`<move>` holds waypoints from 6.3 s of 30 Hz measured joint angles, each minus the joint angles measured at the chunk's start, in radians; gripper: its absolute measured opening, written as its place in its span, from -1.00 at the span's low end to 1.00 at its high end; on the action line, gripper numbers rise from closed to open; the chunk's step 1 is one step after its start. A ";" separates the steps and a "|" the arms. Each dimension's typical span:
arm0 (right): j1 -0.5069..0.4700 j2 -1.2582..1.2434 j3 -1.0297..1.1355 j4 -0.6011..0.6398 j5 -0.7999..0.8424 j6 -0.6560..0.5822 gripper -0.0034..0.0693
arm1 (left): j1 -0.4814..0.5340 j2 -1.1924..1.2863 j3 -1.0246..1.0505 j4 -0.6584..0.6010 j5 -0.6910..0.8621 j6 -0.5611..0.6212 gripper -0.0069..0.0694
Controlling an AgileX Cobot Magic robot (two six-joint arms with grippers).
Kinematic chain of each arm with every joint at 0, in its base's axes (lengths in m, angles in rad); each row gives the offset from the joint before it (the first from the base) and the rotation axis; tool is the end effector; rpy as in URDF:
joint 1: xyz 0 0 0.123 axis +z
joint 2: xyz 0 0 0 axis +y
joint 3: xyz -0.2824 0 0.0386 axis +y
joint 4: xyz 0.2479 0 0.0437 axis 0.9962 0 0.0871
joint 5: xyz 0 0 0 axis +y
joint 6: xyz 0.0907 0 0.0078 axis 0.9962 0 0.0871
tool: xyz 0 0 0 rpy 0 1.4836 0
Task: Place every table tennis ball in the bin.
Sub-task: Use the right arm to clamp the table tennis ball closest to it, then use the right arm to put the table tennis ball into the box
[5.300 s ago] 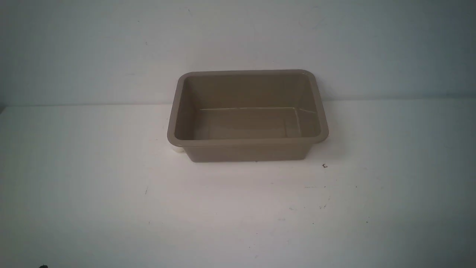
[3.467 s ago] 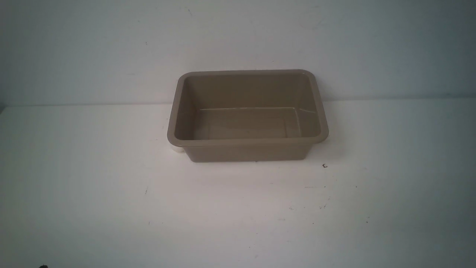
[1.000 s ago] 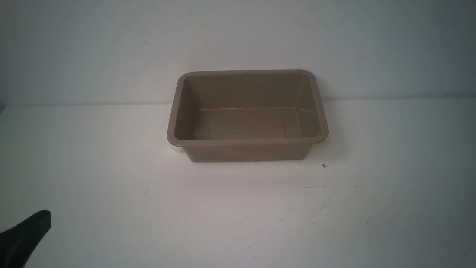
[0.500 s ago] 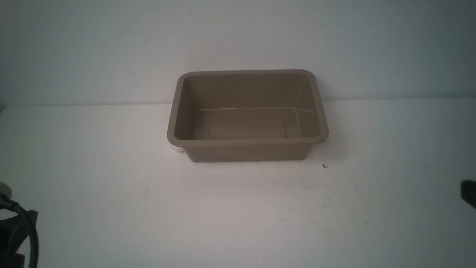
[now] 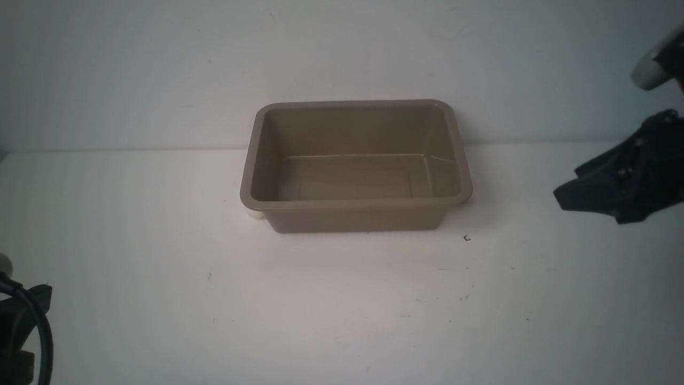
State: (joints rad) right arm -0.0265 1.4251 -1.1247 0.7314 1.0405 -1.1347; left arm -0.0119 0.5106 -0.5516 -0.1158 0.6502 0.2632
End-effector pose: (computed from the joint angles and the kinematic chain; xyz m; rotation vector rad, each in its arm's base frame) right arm 0.2807 0.0451 0.3095 -0.9918 2.2562 0.5232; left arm 0.0971 -0.0075 0.3034 0.2328 2.0752 0.0234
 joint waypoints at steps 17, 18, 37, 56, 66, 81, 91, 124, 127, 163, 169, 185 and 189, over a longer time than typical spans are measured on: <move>-0.041 0.387 -0.285 -0.065 -0.106 -0.106 0.05 | 0.000 0.000 0.000 -0.007 0.003 -0.001 0.47; -0.041 0.397 -0.285 -0.052 -0.124 -0.116 0.04 | 0.000 0.000 0.000 -0.008 0.003 -0.001 0.47; -0.041 0.627 -0.343 0.231 -0.148 -0.524 0.36 | 0.000 0.000 0.000 -0.009 0.007 -0.001 0.47; -0.032 0.639 -0.343 0.324 -0.166 -0.631 0.37 | 0.000 0.000 0.000 -0.009 0.011 -0.001 0.47; 0.011 0.660 -0.345 0.345 -0.261 -0.642 0.37 | 0.000 0.000 0.000 -0.011 0.024 -0.001 0.47; 0.011 0.749 -0.345 0.455 -0.273 -0.759 0.37 | 0.000 0.000 0.000 -0.011 0.024 -0.001 0.47; 0.021 0.749 -0.345 0.533 -0.278 -0.817 0.37 | 0.000 0.000 0.000 -0.011 0.024 -0.001 0.47; 0.062 0.837 -0.348 0.693 -0.371 -0.977 0.37 | 0.000 0.000 0.000 -0.011 0.024 -0.001 0.47; 0.062 0.837 -0.348 0.711 -0.371 -0.993 0.37 | 0.000 0.000 0.000 -0.011 0.024 -0.001 0.47; 0.096 0.626 -0.351 0.735 -0.078 -0.907 0.04 | 0.000 0.000 0.000 0.007 0.024 -0.001 0.47; 0.169 0.637 -0.351 0.739 -0.124 -0.919 0.04 | 0.000 0.000 0.000 0.007 0.024 -0.001 0.47; 0.210 0.646 -0.351 0.866 -0.251 -1.030 0.27 | 0.000 0.000 0.000 0.007 0.027 -0.001 0.47; 0.209 0.646 -0.351 0.936 -0.260 -1.097 0.31 | 0.000 0.000 0.000 0.007 0.027 -0.001 0.47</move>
State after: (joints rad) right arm 0.1827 2.0707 -1.4754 1.6672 0.7803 -2.2318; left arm -0.0119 0.5106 -0.5516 -0.1087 0.6769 0.2627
